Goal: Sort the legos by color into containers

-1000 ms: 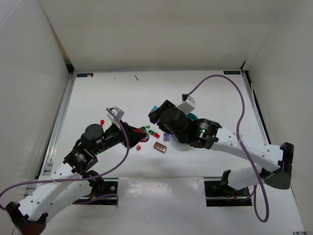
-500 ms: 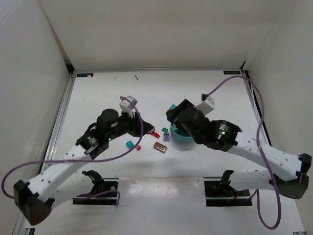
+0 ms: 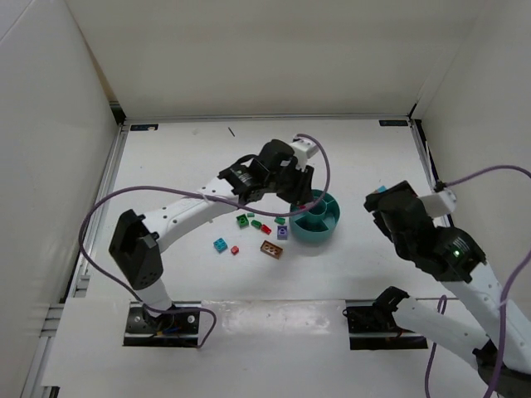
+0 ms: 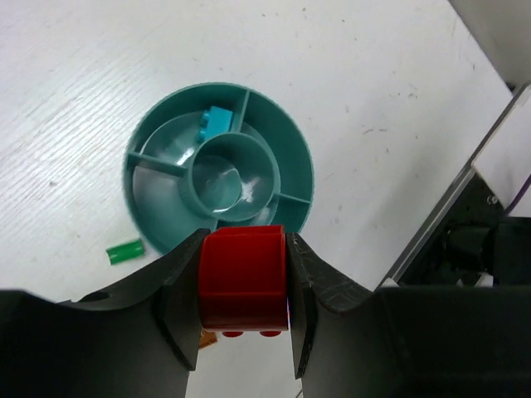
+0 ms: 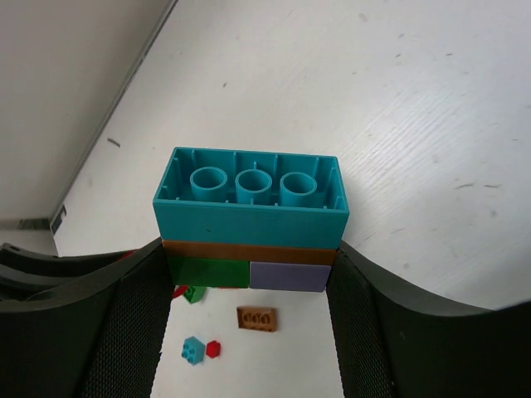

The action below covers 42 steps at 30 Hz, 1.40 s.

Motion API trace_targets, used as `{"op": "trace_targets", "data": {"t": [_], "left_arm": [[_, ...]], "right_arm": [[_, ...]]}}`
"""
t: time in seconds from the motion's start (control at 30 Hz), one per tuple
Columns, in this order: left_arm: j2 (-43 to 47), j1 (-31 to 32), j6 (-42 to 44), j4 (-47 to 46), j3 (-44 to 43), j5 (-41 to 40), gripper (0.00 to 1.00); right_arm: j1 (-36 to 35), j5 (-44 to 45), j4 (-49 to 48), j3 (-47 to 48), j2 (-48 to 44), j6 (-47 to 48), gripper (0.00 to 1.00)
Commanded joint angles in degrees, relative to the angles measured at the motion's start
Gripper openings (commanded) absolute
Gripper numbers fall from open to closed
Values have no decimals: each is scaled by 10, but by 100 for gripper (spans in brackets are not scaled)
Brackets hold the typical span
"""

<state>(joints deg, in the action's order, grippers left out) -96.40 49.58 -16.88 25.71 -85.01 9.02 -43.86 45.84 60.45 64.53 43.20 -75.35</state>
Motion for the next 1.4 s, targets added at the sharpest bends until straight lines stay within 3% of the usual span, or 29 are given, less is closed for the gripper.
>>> {"op": "trace_targets", "data": {"t": [0.0,0.47,0.7,1.0,1.13,1.3,1.37], "left_arm": [[-25,21,38,62,-70,-22,1],[-176,32,57,116,-231,-86,1],[-192,33,54,129,-243,-85,2],[-185,44,63,134,-236,-82,41],[-182,46,62,137,-239,-82,50],[-173,49,63,134,-244,-84,75],[-172,51,64,135,-246,-84,77]], "right_arm": [[56,0,43,-20,-50,14,18],[257,-182,-17,-73,-84,164,20],[323,-249,-31,-91,-88,196,20],[336,-269,-48,-106,-92,202,20],[329,-267,-52,-106,-91,200,20],[324,-264,-51,-104,-92,196,20],[315,-262,-46,-100,-93,197,20]]}}
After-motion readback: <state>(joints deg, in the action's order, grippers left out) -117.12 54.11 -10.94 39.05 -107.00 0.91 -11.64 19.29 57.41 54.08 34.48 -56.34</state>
